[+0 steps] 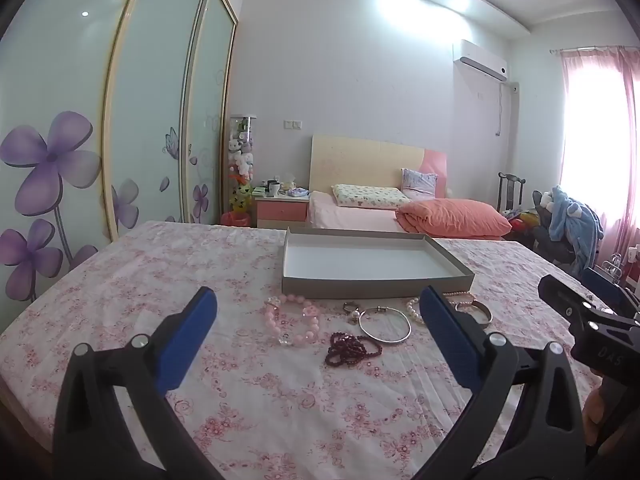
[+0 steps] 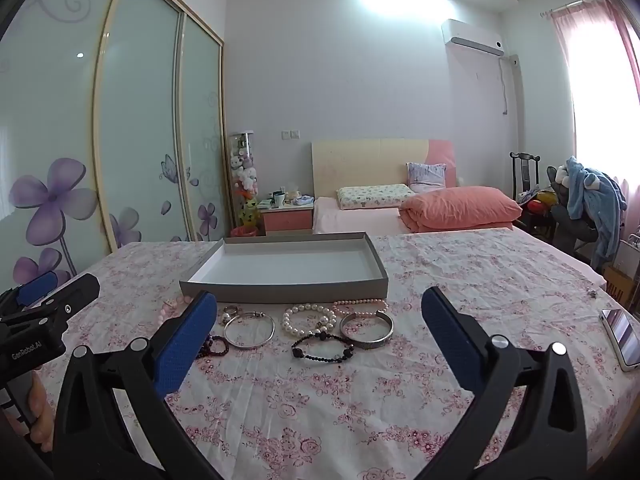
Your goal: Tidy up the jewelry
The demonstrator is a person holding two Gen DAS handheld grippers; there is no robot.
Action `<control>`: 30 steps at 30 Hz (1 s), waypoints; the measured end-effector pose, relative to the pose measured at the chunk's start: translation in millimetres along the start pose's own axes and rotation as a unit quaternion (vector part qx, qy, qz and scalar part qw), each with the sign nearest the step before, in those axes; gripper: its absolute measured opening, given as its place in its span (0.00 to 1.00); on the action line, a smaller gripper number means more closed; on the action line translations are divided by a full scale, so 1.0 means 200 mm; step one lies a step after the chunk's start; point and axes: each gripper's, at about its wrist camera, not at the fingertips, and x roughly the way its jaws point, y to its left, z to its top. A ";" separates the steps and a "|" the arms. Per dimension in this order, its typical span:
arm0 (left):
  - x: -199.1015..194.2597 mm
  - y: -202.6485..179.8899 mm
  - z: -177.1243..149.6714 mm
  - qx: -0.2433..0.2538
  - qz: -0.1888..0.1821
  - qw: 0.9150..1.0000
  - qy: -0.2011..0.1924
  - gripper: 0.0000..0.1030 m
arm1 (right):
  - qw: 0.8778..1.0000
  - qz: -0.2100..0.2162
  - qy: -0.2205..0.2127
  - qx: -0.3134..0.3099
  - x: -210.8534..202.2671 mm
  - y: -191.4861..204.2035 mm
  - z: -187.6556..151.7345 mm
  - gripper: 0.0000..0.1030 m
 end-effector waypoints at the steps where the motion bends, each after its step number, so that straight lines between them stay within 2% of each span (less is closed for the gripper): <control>1: 0.00 0.00 0.00 0.000 0.000 1.000 -0.001 0.96 | 1.000 0.000 0.000 0.000 0.00 0.00 0.00 0.98; 30: 0.02 0.01 -0.03 -0.004 0.002 1.000 0.003 0.96 | 1.000 0.000 0.004 0.000 0.00 0.01 -0.01 0.98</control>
